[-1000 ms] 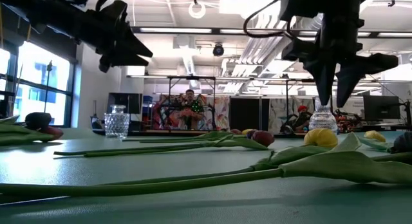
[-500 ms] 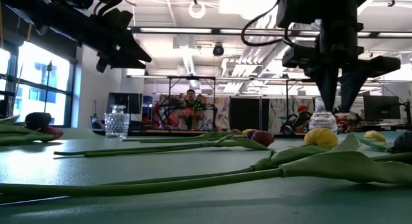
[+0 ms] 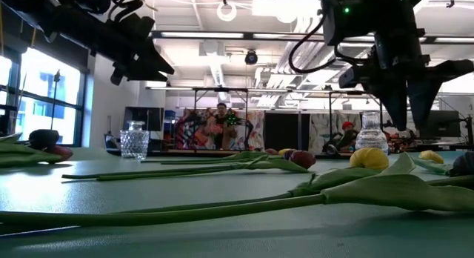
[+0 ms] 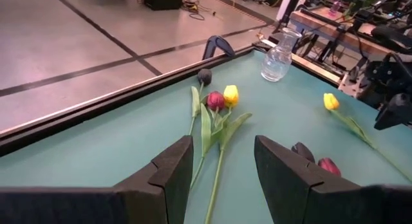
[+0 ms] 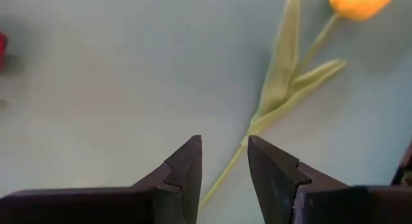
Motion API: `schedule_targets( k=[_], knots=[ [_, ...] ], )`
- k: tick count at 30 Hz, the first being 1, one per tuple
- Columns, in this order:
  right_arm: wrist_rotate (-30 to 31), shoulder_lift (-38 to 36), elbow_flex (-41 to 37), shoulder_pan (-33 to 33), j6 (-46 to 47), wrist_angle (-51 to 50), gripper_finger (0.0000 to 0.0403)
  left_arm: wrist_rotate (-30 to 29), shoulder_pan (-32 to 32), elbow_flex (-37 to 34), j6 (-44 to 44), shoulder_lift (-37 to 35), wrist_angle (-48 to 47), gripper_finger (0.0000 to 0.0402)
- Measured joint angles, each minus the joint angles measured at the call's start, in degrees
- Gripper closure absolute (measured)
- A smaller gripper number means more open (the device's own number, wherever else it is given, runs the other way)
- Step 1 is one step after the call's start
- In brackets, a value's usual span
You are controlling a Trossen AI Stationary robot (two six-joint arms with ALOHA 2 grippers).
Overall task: Sort flowers into vase by color
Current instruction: Put the black flower into the left transparent vase
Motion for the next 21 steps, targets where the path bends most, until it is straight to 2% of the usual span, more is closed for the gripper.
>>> schedule_targets(
  k=[4,9,13,17,21],
  knots=[
    [-0.8,0.0,0.0,0.5,-3.1,3.6,0.0290,1.0,-0.1,0.0,-1.7,2.9,-0.3,0.0247],
    [-1.5,0.0,0.0,1.5,-5.7,8.9,0.0290,9.1,-0.1,0.0,-6.1,10.1,-0.5,0.0247],
    [-2.4,0.0,0.0,1.8,-7.8,10.8,0.0290,11.9,-0.1,0.9,-9.1,15.7,-1.0,0.0247],
    [-3.8,-0.3,0.0,1.8,-11.6,10.9,0.0290,12.2,0.3,5.6,-9.0,21.0,-2.1,0.0247],
    [-4.0,-2.6,0.0,1.8,-14.2,10.7,0.0290,12.7,2.6,14.1,-7.3,27.8,-9.9,0.0247]
  ],
)
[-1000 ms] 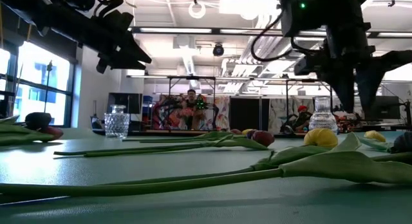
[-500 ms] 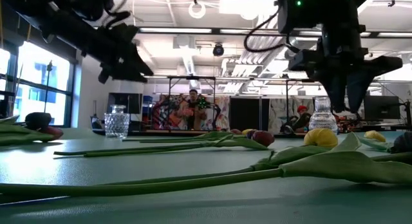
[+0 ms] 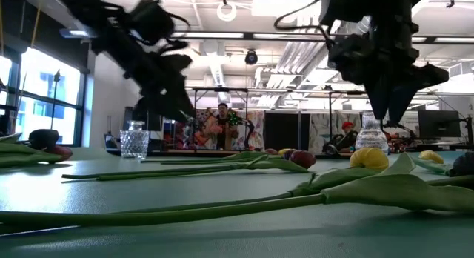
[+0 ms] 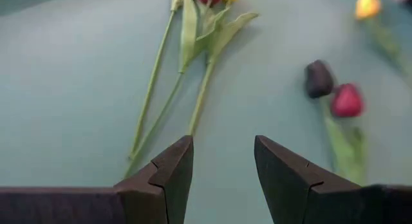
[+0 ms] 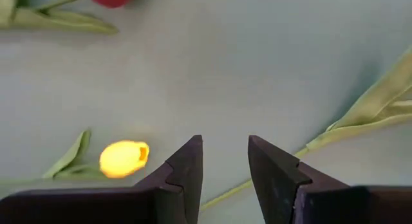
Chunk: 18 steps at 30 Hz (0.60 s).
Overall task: Sort flowers into vase by color
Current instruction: Put the black flower into the left transparent vase
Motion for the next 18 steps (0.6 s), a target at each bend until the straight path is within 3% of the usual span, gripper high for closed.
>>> schedule_targets(
  k=[6,13,18],
  knots=[
    [1.6,-5.4,0.0,0.0,-0.5,0.0,0.0290,3.5,6.8,13.1,6.2,11.4,-11.8,0.0247],
    [4.2,-8.4,0.0,0.0,-0.3,0.0,0.0290,11.8,14.5,24.6,12.8,22.9,-13.2,0.0260],
    [4.1,-8.5,0.0,1.6,0.0,-0.4,0.0290,12.5,15.2,31.9,16.6,29.8,-16.0,0.0279]
  ],
)
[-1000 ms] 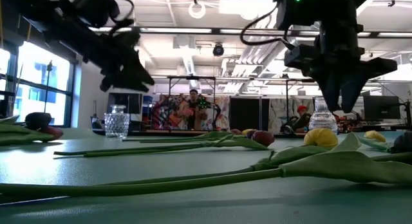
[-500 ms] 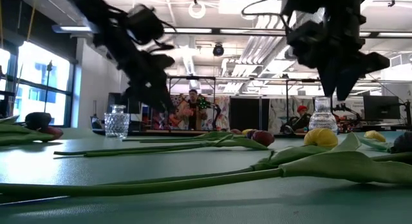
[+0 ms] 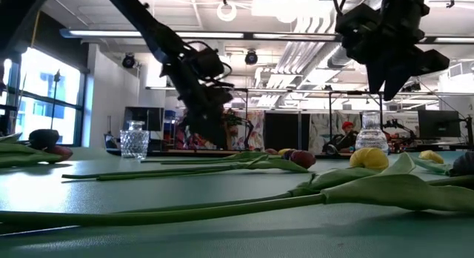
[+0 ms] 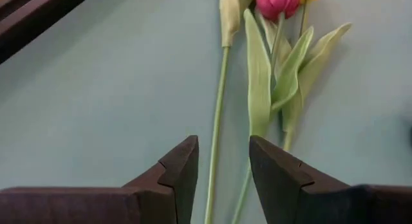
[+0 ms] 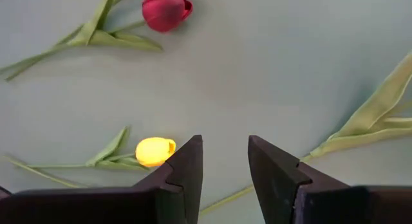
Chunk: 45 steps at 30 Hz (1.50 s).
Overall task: Sort flowers into vase by color
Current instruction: Put the black flower into the left transparent vase
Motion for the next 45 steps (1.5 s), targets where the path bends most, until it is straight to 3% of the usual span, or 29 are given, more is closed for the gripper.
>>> schedule_targets(
  k=[8,18,22,26,30,38,45],
  knots=[
    [0.1,0.0,0.0,2.2,1.6,-0.6,0.0290,-1.1,0.0,5.9,3.5,8.0,-4.6,0.0284],
    [1.6,0.0,0.0,2.2,2.5,-0.8,0.0290,-3.0,-0.7,6.3,6.3,9.7,-4.5,0.0288],
    [2.2,0.0,0.0,2.2,2.4,-0.9,0.0290,-5.8,-1.9,6.2,6.3,9.7,-4.5,0.0315],
    [3.1,0.0,0.0,2.2,2.5,-0.9,0.0290,-12.3,-3.9,6.0,9.6,9.8,-4.3,0.0357],
    [3.6,0.0,0.0,2.2,2.7,-0.8,0.0290,-12.7,-4.5,5.9,10.0,9.8,-4.5,0.0395],
    [3.8,0.0,0.0,2.2,2.5,4.2,0.0290,-9.8,-3.9,5.4,4.1,4.7,-7.5,0.0400],
    [9.0,0.0,0.0,2.0,-2.5,12.2,0.0290,-6.9,-4.6,5.5,1.1,-4.2,-8.5,0.0401]
  ],
)
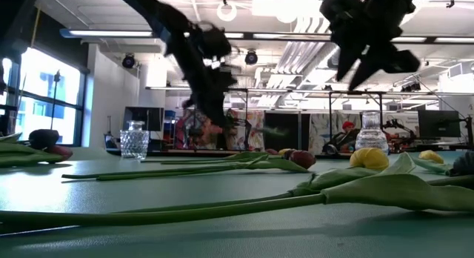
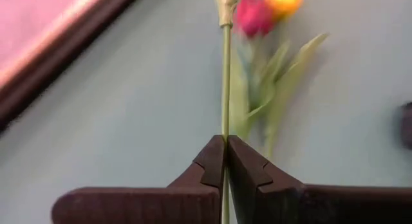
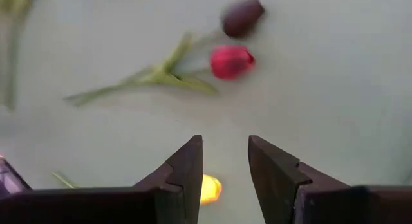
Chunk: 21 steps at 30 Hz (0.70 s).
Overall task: Sort flowers into vase by color
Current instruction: Put the black flower into the left transparent vase
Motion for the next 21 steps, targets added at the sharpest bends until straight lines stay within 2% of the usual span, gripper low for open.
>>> schedule_targets(
  k=[6,11,16,21],
  knots=[
    [4.4,-0.2,0.0,-2.0,-4.0,10.9,0.0290,0.5,-3.0,0.1,-1.3,-7.3,0.9,0.0401],
    [15.5,-2.4,0.0,-3.1,-6.7,21.5,0.0290,0.3,-5.9,0.1,-4.9,-10.7,3.2,0.0401],
    [24.6,-4.6,0.1,-5.3,-14.2,23.1,0.0290,-1.4,-9.7,0.1,-5.0,-11.1,6.8,0.0401],
    [20.1,-4.7,0.1,-8.5,-14.2,24.7,0.0290,-4.0,-13.0,0.1,-7.3,-11.1,12.7,0.0401]
  ],
)
